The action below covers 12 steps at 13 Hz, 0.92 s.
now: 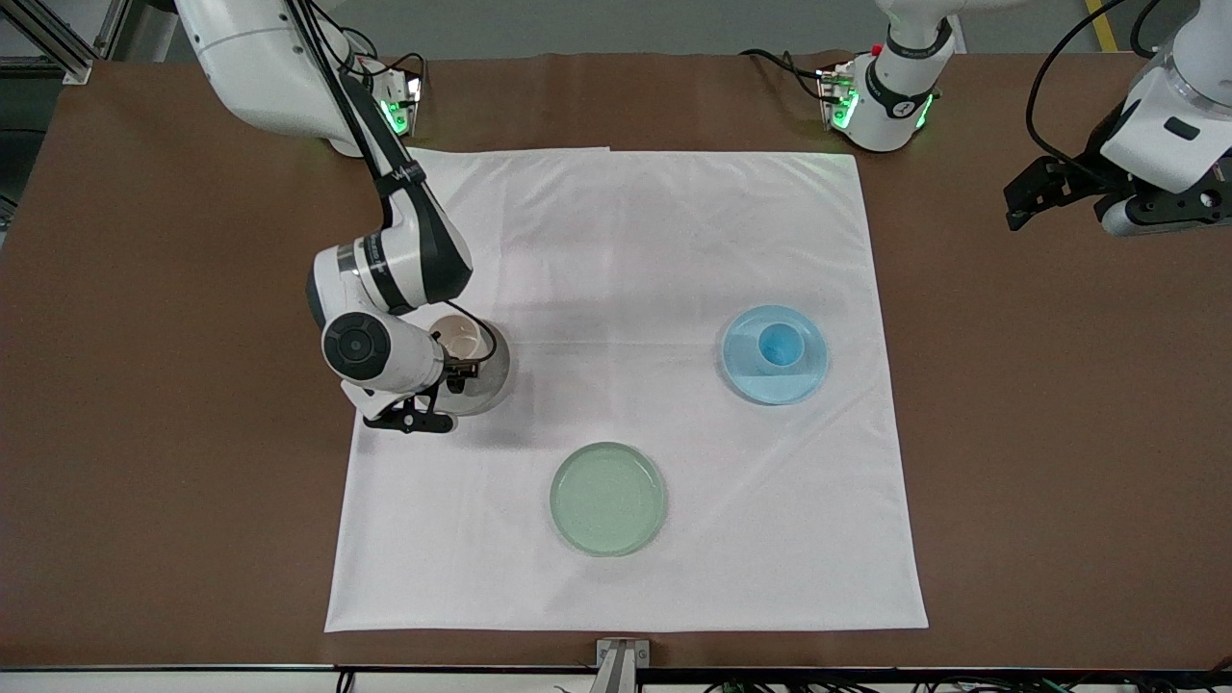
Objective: Place blue cup in blue plate and white mug in gray plate
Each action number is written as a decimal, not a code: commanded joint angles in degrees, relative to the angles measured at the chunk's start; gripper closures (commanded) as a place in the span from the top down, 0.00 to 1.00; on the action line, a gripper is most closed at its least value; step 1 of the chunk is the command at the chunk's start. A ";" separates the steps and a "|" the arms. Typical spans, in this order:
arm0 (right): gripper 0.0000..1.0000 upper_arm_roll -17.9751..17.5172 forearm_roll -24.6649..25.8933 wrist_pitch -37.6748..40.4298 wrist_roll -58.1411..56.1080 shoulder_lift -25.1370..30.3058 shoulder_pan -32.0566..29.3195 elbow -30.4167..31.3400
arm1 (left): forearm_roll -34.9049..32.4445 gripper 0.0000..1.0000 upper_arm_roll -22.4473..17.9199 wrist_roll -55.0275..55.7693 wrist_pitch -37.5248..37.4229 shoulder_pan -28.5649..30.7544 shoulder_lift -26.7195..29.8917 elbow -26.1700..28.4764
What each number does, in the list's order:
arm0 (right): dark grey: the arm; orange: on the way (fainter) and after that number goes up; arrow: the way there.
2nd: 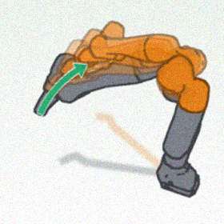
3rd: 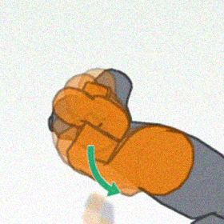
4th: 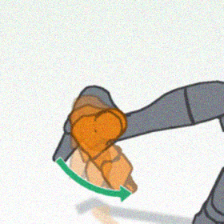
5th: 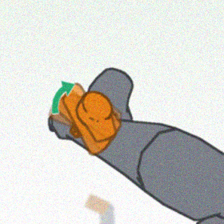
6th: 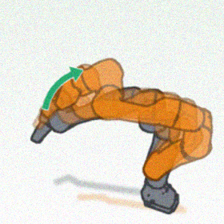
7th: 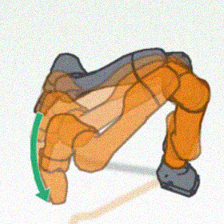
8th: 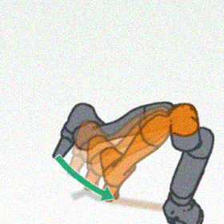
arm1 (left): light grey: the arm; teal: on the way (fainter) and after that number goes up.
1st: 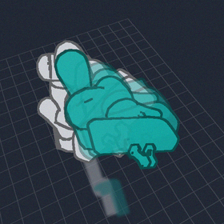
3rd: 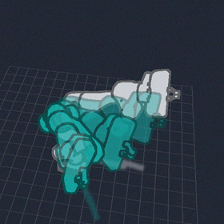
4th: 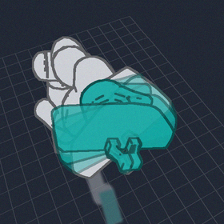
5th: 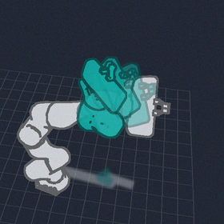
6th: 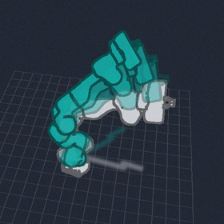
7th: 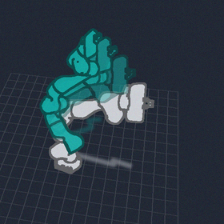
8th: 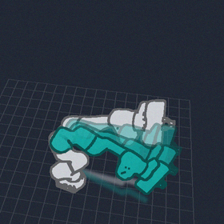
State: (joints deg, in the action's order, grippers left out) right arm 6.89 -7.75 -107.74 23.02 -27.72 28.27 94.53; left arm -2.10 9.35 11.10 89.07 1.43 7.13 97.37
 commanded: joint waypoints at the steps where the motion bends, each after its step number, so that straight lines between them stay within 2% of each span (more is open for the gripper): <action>1: 1.00 1.02 0.01 11.19 0.97 12.48 -0.50 2.24 | 1.57 1.00 -0.03 -2.82 0.31 0.51 0.61 0.54; 4: 1.00 2.08 2.46 21.76 0.27 22.77 -3.83 2.33 | 1.75 1.00 -0.03 -2.92 1.01 0.42 -0.01 0.45; 6: 1.00 2.08 7.03 25.64 -0.17 27.26 -5.42 2.50 | 1.84 1.00 -0.03 -3.01 1.98 0.42 -0.27 0.45; 9: 1.00 2.08 7.57 27.76 -9.54 30.44 -11.81 2.50 | 1.93 1.00 0.06 -3.01 3.56 0.33 -0.54 0.54; 12: 1.00 2.08 7.57 27.76 -15.62 30.88 -17.97 2.59 | 3.24 1.00 0.06 -3.01 3.57 0.42 -0.54 0.62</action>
State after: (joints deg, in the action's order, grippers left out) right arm 9.80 -0.65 -79.52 10.46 1.72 13.73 95.22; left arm -0.94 9.38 9.21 92.06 1.47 6.36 97.68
